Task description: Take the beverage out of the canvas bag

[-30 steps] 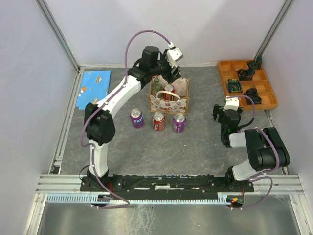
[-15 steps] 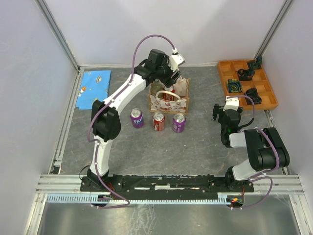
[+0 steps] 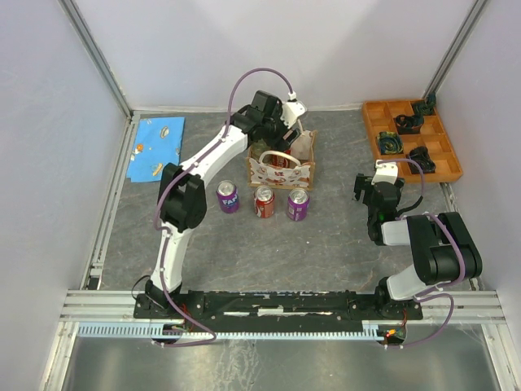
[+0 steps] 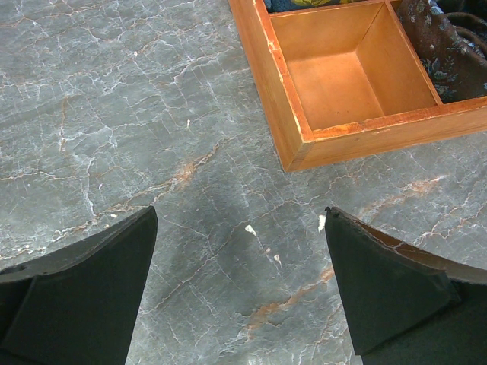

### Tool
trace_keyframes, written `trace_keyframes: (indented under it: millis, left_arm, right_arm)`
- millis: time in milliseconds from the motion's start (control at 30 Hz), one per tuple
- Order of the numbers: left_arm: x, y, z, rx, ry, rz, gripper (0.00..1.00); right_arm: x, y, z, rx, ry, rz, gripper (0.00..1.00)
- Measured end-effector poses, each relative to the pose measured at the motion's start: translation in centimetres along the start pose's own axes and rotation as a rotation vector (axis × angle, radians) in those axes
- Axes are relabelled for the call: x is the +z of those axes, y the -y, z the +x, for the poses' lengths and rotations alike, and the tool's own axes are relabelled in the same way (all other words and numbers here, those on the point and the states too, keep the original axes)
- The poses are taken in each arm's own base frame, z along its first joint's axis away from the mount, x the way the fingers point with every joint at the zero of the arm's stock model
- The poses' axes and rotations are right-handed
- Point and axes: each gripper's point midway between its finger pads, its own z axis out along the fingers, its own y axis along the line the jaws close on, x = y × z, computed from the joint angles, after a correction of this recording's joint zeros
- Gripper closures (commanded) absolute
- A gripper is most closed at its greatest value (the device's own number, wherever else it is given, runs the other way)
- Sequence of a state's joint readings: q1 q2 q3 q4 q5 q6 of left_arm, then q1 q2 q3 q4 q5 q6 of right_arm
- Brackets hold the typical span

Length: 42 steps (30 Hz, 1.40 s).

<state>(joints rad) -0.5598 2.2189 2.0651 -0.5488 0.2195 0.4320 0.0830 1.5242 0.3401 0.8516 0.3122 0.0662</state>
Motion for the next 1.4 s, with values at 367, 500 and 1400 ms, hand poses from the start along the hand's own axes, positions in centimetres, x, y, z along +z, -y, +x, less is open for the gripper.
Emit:
trace_keyframes:
  millis: [367, 500, 1400]
  left_arm:
    - [0.3, -0.1, 0.8, 0.002, -0.041, -0.03, 0.17]
    - [0.1, 0.2, 0.8, 0.006, -0.058, -0.03, 0.18]
    - [2.1, 1.4, 3.1, 0.047, -0.198, -0.067, 0.19]
  right_arm:
    - [0.0, 0.0, 0.0, 0.0, 0.0, 0.0, 0.01]
    - [0.0, 0.0, 0.0, 0.0, 0.0, 0.0, 0.01]
    - [0.0, 0.0, 0.0, 0.0, 0.0, 0.0, 0.01]
